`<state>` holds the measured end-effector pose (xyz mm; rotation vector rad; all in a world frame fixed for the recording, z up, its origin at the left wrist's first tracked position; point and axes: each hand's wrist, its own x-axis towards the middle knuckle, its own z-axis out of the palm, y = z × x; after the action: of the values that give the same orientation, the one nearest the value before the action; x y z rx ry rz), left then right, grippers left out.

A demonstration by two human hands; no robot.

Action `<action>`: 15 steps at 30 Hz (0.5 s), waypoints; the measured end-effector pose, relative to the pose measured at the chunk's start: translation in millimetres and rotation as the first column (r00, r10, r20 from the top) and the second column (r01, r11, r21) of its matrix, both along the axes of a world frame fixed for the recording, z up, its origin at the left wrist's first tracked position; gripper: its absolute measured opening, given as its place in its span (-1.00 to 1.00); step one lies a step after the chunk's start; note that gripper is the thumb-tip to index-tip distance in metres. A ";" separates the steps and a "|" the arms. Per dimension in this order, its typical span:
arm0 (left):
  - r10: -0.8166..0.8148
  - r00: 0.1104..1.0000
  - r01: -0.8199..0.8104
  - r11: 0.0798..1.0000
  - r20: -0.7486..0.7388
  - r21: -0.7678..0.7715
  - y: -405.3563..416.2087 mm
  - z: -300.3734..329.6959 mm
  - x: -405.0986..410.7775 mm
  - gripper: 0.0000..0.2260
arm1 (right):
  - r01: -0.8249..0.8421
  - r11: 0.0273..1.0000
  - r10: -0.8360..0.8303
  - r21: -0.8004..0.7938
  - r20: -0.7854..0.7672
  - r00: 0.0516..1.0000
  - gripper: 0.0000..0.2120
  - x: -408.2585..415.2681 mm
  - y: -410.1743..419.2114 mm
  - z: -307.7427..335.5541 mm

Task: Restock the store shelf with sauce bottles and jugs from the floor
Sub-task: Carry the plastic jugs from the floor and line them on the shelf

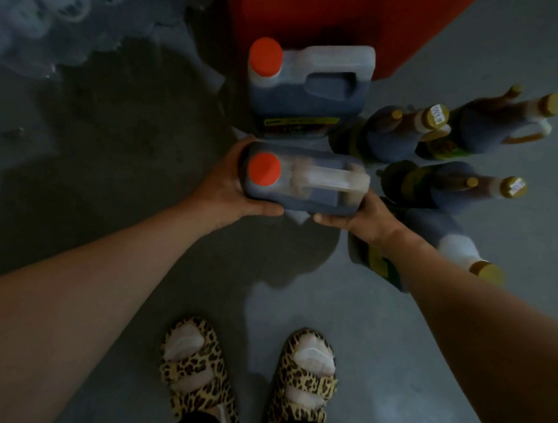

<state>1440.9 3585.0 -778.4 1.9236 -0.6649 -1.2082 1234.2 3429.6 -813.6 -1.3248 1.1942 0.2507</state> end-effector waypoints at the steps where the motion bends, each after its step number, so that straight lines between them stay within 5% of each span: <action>1: -0.003 1.000 0.003 1.000 -0.003 0.012 -0.5 0.5 2.6 -0.01 | 0.028 0.999 -0.028 0.024 -0.003 1.000 0.12 1.0 -0.3 -0.7; 6: 0.019 0.997 -0.012 0.996 -0.081 0.092 3.7 9.3 9.3 -0.10 | -0.002 1.000 0.001 0.025 0.044 0.999 -0.11 4.5 3.4 14.1; 10: 0.110 0.965 -0.067 0.981 -0.238 0.182 38.9 23.3 5.5 -0.09 | -0.086 0.985 0.084 0.148 0.021 0.996 -0.05 1.8 21.1 34.4; 15: 0.276 0.897 -0.179 0.941 -0.345 0.287 87.5 69.6 -10.0 -0.33 | -0.129 0.936 0.147 0.328 -0.029 0.989 -0.11 0.7 61.7 71.7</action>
<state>1430.9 3672.6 -708.8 1.8235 -0.0779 -1.5099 1234.9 3491.3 -741.9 -1.1163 1.0508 0.5641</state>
